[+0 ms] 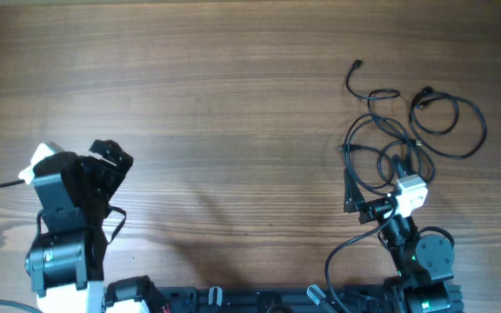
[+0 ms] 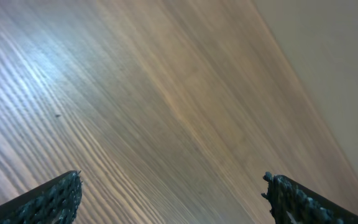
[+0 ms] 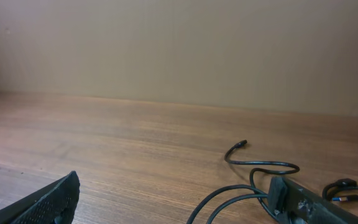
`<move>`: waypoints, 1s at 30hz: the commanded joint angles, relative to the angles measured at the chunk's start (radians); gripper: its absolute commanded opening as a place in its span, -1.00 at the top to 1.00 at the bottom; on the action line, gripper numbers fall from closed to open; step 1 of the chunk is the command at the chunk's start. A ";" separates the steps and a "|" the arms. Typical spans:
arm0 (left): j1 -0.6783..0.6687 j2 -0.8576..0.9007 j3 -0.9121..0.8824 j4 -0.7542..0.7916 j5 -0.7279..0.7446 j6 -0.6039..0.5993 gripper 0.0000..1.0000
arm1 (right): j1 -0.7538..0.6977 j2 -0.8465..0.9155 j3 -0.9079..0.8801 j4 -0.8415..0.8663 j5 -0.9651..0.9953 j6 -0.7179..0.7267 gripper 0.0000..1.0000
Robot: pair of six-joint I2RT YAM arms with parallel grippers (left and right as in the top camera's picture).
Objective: Untangle cables
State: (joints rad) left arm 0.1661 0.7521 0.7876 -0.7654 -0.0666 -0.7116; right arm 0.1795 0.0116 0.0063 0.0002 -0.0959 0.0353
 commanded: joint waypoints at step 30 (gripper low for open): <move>-0.219 -0.748 -0.363 -0.031 -0.022 0.000 -1.00 | -0.004 -0.008 -0.001 0.003 0.018 -0.009 -0.99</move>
State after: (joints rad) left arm -0.0463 0.0948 0.4286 -0.8581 -0.0677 -0.7132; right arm 0.1795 0.0116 0.0063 -0.0002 -0.0956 0.0353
